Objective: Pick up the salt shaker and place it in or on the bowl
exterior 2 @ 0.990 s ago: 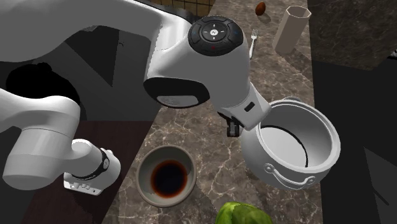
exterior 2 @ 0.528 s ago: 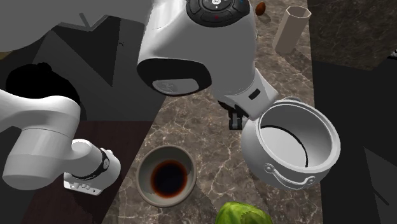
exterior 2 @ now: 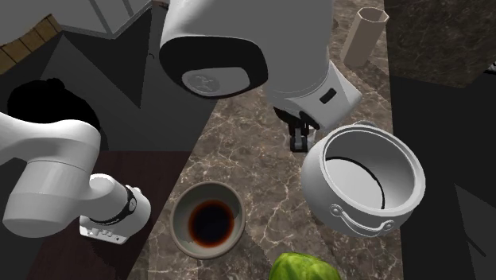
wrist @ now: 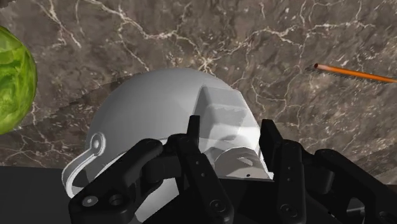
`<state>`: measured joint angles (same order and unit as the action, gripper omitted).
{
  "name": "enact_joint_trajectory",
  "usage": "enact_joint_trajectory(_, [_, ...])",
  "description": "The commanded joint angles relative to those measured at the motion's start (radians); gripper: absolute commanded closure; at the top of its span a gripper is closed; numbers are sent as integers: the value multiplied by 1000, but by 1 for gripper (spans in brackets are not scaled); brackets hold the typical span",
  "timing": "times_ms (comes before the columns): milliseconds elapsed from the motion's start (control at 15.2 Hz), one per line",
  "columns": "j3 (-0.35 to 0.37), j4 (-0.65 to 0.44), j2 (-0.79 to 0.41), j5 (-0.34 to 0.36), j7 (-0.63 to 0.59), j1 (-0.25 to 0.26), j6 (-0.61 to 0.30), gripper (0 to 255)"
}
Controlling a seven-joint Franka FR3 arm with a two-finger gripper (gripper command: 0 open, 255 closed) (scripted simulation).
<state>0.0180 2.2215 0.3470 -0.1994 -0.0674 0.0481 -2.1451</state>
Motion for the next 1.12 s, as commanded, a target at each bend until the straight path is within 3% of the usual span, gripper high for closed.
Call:
enact_joint_trajectory(0, [1,-22,4,3,-7,0,26,255])
enact_joint_trajectory(528, [-72,150,246,22,78,-38,112,255])
enact_joint_trajectory(1056, [-173,282,507,88,179,-108,259,255])
